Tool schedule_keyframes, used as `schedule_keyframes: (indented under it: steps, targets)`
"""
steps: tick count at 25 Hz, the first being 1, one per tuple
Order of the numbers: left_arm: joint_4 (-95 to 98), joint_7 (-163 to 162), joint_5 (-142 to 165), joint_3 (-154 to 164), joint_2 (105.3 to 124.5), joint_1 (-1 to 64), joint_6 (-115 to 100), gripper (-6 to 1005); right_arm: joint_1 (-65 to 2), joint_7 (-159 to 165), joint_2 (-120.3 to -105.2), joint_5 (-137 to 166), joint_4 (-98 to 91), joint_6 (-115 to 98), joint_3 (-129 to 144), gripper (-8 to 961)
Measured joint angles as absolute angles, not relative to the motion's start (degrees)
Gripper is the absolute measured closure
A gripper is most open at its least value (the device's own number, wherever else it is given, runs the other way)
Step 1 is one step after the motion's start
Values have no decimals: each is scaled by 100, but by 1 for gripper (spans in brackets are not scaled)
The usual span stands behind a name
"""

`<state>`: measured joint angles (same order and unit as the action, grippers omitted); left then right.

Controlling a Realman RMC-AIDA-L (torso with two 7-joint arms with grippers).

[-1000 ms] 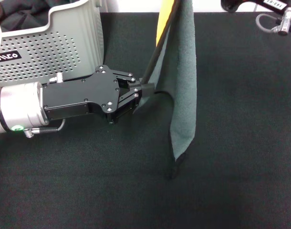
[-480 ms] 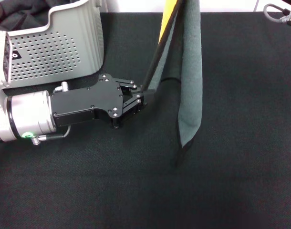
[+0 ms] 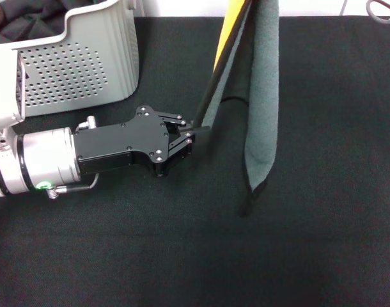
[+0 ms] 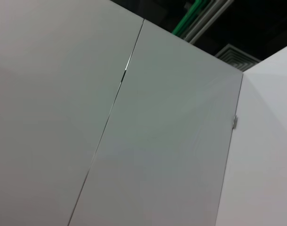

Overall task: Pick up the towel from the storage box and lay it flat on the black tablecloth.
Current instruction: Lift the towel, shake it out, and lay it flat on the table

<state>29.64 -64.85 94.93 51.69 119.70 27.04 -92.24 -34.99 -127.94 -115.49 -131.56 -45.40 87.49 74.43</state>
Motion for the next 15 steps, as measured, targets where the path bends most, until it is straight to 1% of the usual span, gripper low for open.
schedule_keyframes:
  steps: [15]
  targets:
    - [2812,-6513,9562,5178,11960,2770,-9201,942,-3332,-12797,-11575,-13176,-4659,8781,7453,944]
